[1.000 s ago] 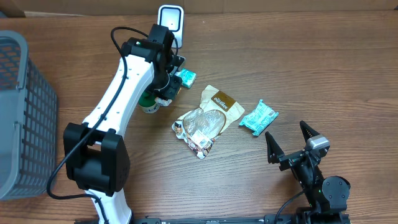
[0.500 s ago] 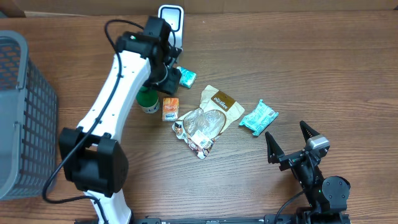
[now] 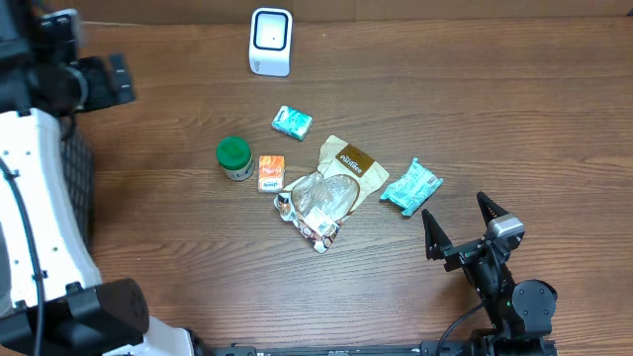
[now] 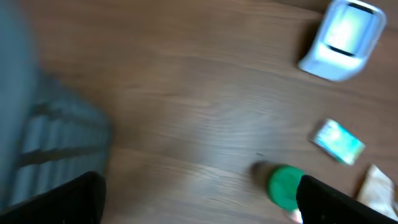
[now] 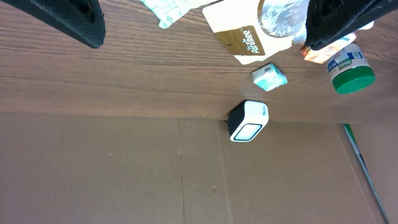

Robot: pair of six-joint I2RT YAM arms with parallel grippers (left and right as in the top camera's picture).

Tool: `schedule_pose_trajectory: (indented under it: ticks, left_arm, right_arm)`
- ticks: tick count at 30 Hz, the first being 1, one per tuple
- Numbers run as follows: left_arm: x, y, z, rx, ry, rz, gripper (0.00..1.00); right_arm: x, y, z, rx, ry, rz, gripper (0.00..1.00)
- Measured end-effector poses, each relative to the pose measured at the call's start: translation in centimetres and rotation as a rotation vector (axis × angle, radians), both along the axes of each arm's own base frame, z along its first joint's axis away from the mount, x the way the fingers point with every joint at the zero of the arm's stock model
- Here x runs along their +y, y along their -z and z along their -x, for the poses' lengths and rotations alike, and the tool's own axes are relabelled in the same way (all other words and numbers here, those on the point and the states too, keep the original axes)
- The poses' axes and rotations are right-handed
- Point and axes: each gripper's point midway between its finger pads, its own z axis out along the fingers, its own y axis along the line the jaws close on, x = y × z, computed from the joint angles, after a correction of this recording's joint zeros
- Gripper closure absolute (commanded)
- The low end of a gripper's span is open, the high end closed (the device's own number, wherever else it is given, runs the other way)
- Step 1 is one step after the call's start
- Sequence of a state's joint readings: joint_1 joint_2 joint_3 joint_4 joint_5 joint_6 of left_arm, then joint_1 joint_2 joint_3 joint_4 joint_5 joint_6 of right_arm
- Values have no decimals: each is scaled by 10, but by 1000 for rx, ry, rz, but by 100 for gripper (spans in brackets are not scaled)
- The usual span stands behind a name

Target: Scan the item barcode

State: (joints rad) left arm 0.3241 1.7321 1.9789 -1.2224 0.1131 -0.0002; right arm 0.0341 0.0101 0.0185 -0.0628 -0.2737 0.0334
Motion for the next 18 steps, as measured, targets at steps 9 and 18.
schedule_pose_trajectory:
  ticks: [9, 18]
  left_arm:
    - [26, 24, 1, 53, -47, 58, 0]
    - [22, 25, -2, 46, -1, 60, 0]
  right_arm:
    - [0, 0, 0, 0, 0, 0, 0]
    - [0, 0, 0, -1, 0, 0, 0]
